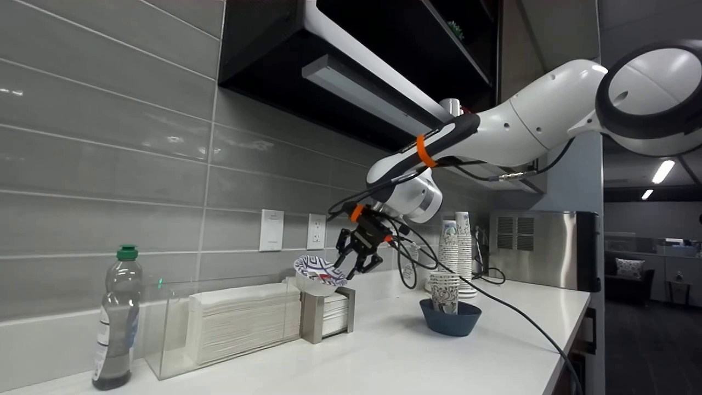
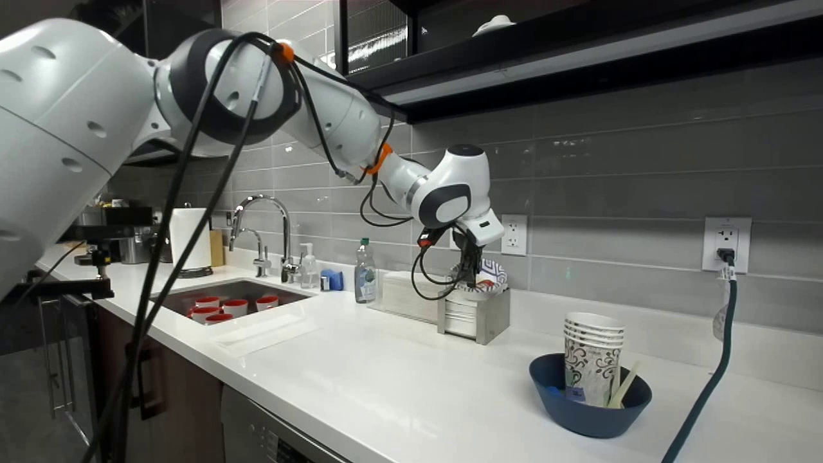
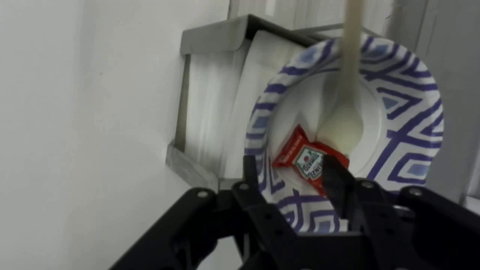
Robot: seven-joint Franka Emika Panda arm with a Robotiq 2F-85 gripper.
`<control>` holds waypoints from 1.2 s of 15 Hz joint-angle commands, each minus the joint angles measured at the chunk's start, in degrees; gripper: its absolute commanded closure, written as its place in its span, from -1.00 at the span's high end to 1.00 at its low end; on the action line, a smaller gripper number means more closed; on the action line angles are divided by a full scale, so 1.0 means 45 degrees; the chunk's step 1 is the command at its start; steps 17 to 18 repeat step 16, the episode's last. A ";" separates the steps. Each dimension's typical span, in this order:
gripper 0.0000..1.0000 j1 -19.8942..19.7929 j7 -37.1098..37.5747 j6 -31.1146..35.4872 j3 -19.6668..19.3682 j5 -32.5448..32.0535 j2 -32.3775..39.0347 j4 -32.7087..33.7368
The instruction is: Put the striped bowel on the hand towel holder
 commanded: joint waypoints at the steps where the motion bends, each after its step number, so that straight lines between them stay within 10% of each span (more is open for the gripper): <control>1: 0.64 -0.0387 -0.0632 -0.0960 -0.0408 -0.1032 -0.2368 -0.2413; 4: 0.98 -0.1189 -0.3415 -0.1455 0.0100 -0.0334 -0.4037 -0.4245; 14: 1.00 -0.1409 -1.1730 -0.0025 -0.0020 0.4907 -0.9946 -1.1061; 15: 1.00 -0.1292 -1.0387 -0.0753 -0.0216 0.3543 -0.8121 -0.9195; 18: 1.00 -0.1274 -1.0644 -0.0671 -0.0256 0.3710 -0.8568 -0.9615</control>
